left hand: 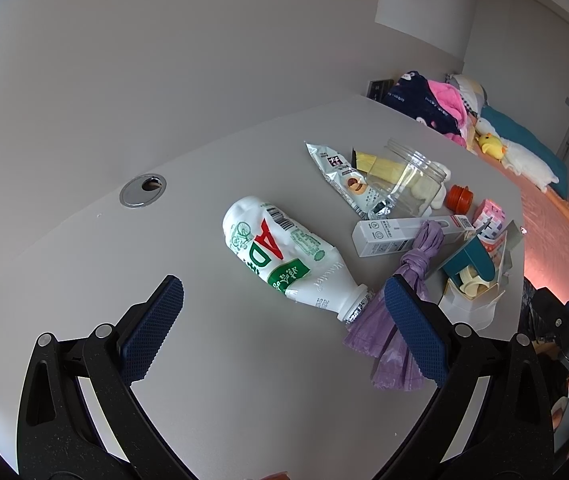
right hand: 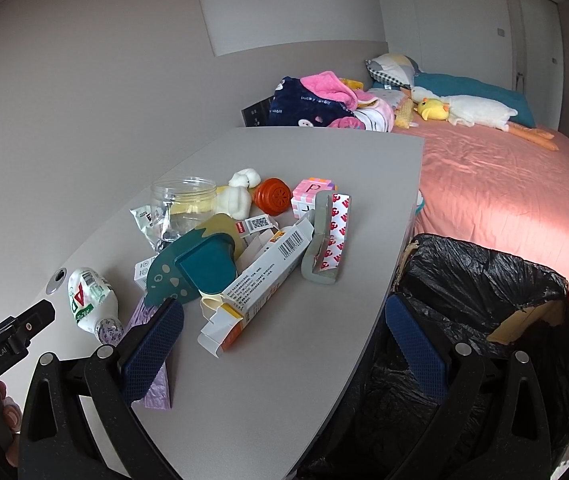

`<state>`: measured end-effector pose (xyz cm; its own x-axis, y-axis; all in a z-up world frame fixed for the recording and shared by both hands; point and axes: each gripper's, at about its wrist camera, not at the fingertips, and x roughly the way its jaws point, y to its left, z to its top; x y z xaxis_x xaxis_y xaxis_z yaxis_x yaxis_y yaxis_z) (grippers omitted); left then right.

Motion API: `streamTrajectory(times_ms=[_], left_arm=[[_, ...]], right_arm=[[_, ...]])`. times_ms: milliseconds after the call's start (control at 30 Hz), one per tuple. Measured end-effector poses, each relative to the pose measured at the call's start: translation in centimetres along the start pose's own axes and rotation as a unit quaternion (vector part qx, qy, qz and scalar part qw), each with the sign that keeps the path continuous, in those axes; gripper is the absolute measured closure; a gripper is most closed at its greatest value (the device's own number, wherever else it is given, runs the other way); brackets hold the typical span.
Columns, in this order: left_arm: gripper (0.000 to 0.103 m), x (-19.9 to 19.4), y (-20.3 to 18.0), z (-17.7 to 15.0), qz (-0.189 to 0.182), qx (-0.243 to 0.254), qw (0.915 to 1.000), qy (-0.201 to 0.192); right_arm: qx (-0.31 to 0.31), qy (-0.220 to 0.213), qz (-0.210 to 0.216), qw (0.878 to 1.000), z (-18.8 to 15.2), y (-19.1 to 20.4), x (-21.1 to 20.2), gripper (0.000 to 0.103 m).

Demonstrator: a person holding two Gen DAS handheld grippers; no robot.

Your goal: Collect trash

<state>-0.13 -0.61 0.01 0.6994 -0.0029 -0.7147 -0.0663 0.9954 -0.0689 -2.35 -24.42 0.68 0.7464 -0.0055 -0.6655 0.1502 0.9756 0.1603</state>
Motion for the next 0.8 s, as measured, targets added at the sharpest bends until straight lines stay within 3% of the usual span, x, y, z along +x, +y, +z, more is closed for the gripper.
streamTrajectory(times_ms=[800], left_arm=[[0.006, 0.29, -0.09, -0.27, -0.001, 0.001, 1.0000, 0.003]], right_arm=[[-0.002, 0.001, 0.000, 1.000, -0.16, -0.01, 0.04, 0.003]])
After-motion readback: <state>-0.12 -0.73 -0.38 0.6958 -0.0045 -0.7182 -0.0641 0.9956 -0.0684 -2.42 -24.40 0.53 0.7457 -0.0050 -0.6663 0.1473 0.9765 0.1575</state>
